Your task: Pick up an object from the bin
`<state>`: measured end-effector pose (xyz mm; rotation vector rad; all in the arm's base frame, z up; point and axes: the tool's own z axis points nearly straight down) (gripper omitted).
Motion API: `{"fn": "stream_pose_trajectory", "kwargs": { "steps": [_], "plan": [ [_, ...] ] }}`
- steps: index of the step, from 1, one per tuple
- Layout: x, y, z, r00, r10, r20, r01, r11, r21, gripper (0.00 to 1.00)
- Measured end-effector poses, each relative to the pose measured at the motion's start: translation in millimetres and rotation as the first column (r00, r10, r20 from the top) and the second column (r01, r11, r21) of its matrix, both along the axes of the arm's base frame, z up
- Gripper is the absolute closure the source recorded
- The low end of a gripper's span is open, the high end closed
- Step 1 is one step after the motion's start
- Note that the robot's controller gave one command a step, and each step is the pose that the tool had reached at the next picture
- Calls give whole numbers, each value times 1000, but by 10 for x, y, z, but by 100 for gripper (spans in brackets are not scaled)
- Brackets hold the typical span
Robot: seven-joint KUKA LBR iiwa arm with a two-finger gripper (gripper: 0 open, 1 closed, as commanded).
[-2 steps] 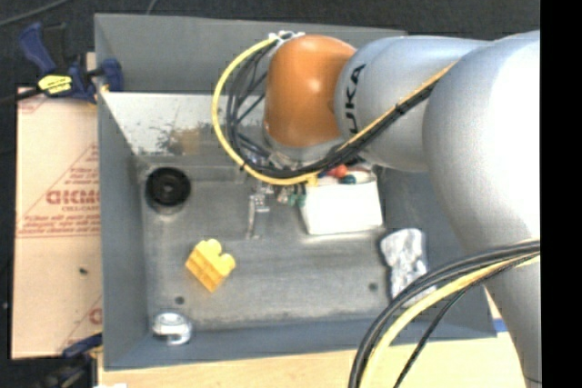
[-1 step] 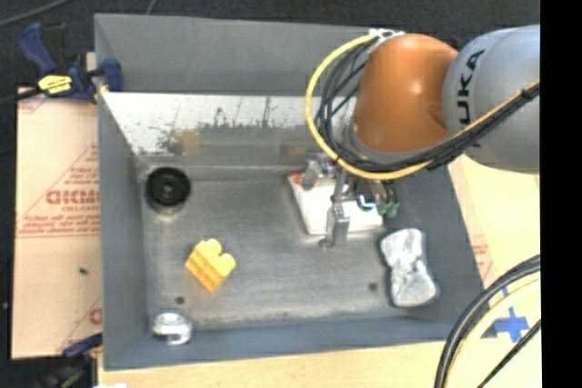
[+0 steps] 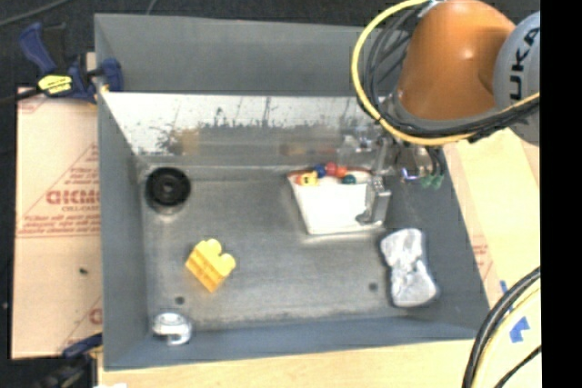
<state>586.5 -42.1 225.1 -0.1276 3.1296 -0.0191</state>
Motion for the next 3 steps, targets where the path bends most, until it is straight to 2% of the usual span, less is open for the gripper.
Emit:
{"fn": "stream_pose_trajectory", "kwargs": {
  "steps": [2,3],
  "plan": [
    [-14,45,-32,1000,2,-7,-2,1000,4,0],
    [356,-393,-1555,995,-95,2,95,995,6,0]
  ]
}}
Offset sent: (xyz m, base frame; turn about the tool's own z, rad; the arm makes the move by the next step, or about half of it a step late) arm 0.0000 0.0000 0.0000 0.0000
